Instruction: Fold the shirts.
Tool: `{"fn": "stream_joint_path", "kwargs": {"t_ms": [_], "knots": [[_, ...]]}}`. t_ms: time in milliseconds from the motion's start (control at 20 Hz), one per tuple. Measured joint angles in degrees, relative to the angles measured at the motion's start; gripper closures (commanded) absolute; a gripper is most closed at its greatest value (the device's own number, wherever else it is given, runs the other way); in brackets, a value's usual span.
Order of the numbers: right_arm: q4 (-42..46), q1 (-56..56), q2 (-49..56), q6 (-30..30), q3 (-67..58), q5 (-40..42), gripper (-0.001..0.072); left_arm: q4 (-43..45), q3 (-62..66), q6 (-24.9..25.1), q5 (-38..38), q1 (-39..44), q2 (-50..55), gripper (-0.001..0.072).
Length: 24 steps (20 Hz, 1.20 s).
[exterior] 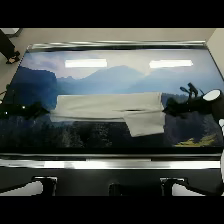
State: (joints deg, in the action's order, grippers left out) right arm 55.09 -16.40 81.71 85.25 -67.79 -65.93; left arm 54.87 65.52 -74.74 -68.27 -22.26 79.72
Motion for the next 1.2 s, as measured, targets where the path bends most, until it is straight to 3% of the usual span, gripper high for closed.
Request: {"fn": "stream_joint_path", "kwargs": {"t_ms": [250,500,550,600,650,700,850,1050,1200], "knots": [[-6.3,3.7,13.6,2.6,-15.6,9.6,0.0668,-0.7,15.5,-5.6,1.9,3.3,13.3,0.0675],[-7.9,5.8,22.5,6.1,-22.1,15.8,0.0664,-0.8,22.4,-8.5,1.9,4.3,23.3,0.0659],[-7.8,5.9,23.6,6.3,-22.6,15.7,0.0632,-0.8,22.9,-8.7,1.9,4.4,24.7,0.0476],[-7.5,6.0,24.3,6.5,-22.9,15.2,0.0459,-0.8,23.3,-8.8,1.8,4.6,25.8,0.0196],[-7.3,6.0,24.7,6.5,-23.2,14.7,0.0206,-0.8,23.6,-8.9,1.8,4.8,26.5,0.0046],[-7.1,5.7,24.7,6.2,-23.5,13.7,0.0008,-0.8,24.1,-9.1,1.4,4.8,27.0,0.0046],[-4.7,3.0,22.8,2.8,-24.7,9.5,-0.0002,-0.9,27.1,-9.1,-1.3,3.9,27.2,0.0047],[4.1,-3.4,22.7,4.2,-25.3,2.3,-0.0007,-0.9,30.5,-8.6,-4.8,2.6,24.2,0.0048],[1.6,-5.8,25.8,4.5,-25.4,-3.6,-0.0007,-0.9,31.3,-8.1,-6.3,2.8,20.7,0.0048]]}}
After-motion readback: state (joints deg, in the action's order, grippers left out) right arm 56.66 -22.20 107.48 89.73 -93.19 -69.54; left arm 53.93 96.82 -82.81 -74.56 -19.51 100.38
